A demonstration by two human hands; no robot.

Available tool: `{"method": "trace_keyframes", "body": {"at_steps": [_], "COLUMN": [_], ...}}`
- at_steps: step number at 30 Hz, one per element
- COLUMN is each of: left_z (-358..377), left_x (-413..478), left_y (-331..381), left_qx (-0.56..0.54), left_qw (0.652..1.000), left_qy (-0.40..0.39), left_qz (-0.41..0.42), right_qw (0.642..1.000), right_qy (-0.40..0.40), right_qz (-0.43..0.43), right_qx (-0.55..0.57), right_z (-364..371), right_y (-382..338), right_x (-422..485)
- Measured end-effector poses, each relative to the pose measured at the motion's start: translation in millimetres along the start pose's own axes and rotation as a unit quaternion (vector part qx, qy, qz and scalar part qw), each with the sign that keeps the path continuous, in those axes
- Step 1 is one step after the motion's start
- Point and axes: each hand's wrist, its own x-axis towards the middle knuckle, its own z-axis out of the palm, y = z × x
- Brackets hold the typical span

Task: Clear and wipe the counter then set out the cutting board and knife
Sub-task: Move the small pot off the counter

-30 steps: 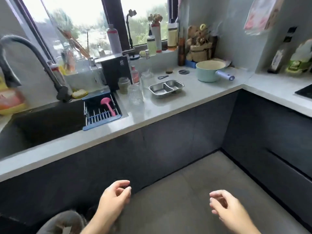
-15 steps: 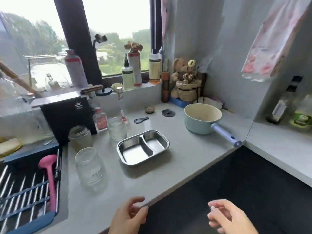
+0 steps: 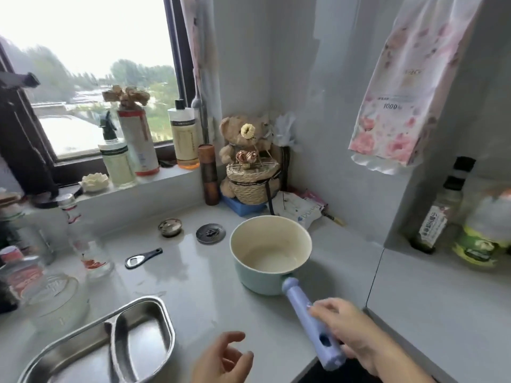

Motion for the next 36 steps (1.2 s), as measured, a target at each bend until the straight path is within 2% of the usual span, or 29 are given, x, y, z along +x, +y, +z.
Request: {"method": "trace_keyframes", "body": {"at_steps": [2, 4, 8, 13, 17, 20, 22, 26, 27, 29, 30, 31, 33, 34, 35, 36], "left_z": [12, 22, 37, 60, 95, 122, 140, 188, 202, 232, 249, 265, 301, 320, 340, 360], "left_x": [13, 26, 41, 42, 23, -2, -15, -30, -36, -55, -68, -84, -121, -140, -160, -181], "left_y": [5, 12, 20, 27, 37, 38, 38, 48, 55, 76, 86, 96, 109, 114, 119, 123], "left_qx": [0.015, 0.020, -0.007, -0.038, -0.064, -0.072, -0.061, -0.036, -0.034, -0.031, -0.026, -0.020, -0.010, -0.011, -0.010, -0.001], "left_qw": [1.000, 0.999, 0.997, 0.984, 0.956, 0.921, 0.897, 0.883, 0.877, 0.850, 0.832, 0.815, 0.790, 0.784, 0.776, 0.763], "left_qy": [-0.009, -0.034, -0.081, -0.168, -0.273, -0.363, -0.414, -0.434, -0.445, -0.489, -0.516, -0.540, -0.567, -0.574, -0.582, -0.596], "left_qz": [-0.006, -0.008, 0.011, 0.052, 0.093, 0.125, 0.141, 0.172, 0.175, 0.192, 0.201, 0.211, 0.234, 0.239, 0.243, 0.251], "right_qw": [0.997, 0.996, 0.998, 0.997, 0.988, 0.964, 0.926, 0.802, 0.786, 0.786, 0.761, 0.712, 0.558, 0.503, 0.479, 0.477], "right_qy": [-0.071, -0.079, -0.021, 0.053, 0.149, 0.252, 0.362, 0.579, 0.602, 0.599, 0.627, 0.683, 0.817, 0.856, 0.868, 0.861], "right_qz": [0.027, 0.027, -0.017, -0.009, 0.025, 0.055, 0.088, 0.138, 0.131, 0.129, 0.140, 0.150, 0.144, 0.108, 0.081, 0.047], "right_qx": [0.021, 0.035, 0.050, 0.049, 0.043, 0.059, 0.062, 0.043, 0.051, 0.077, 0.086, 0.066, 0.032, 0.053, 0.099, 0.170], "right_z": [7, 14, 26, 20, -2, -21, -34, -64, -76, -94, -99, -105, -122, -137, -157, -183], "right_y": [-5, -6, 5, 22, 47, 67, 78, 103, 114, 128, 138, 153, 172, 173, 181, 191], "right_x": [12, 17, 13, -27, -80, -129, -163, -228, -247, -281, -292, -298, -311, -320, -330, -341]}}
